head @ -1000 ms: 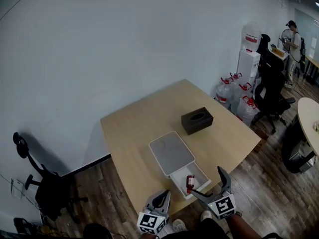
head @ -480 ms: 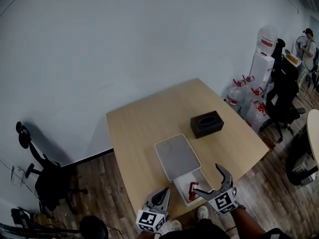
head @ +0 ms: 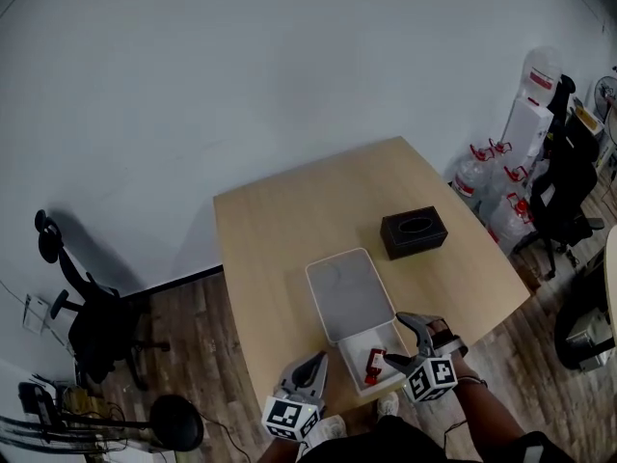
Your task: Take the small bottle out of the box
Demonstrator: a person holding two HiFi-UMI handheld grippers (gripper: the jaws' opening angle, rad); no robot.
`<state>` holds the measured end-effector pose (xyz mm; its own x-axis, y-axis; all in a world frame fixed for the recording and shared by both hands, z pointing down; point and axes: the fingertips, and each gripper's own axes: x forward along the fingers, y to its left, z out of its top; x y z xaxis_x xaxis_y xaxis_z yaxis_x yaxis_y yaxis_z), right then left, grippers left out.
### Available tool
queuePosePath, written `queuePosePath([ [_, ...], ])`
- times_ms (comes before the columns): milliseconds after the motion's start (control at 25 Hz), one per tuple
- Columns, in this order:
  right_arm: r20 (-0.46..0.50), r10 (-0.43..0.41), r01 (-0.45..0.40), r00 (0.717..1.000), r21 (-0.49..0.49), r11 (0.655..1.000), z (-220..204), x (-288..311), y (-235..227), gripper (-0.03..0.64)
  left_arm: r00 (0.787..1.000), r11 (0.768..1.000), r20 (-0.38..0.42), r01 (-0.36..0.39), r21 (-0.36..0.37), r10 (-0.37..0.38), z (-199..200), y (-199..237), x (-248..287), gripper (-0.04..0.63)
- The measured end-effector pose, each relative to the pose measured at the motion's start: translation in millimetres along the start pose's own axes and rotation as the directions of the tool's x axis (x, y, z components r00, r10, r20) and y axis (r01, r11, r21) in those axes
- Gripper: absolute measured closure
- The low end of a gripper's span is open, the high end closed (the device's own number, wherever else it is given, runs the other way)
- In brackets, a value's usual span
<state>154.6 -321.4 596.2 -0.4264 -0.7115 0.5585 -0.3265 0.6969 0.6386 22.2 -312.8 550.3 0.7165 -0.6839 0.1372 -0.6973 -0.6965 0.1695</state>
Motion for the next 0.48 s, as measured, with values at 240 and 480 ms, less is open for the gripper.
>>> queuePosePath([
  [240,-0.104,0.22,-0.239,0.97,-0.237,0.942,-23,22,49,0.186,0.999,0.999,0.006,-0.037,-0.001,0.037,0,3,-3,0.583],
  [480,-0.23,0.343,-0.411,0.911,-0.419,0.81,-46,31,77,0.255,0.996,0.996,0.006,-0.087,-0.023,0.087,-5,9,-17,0.583],
])
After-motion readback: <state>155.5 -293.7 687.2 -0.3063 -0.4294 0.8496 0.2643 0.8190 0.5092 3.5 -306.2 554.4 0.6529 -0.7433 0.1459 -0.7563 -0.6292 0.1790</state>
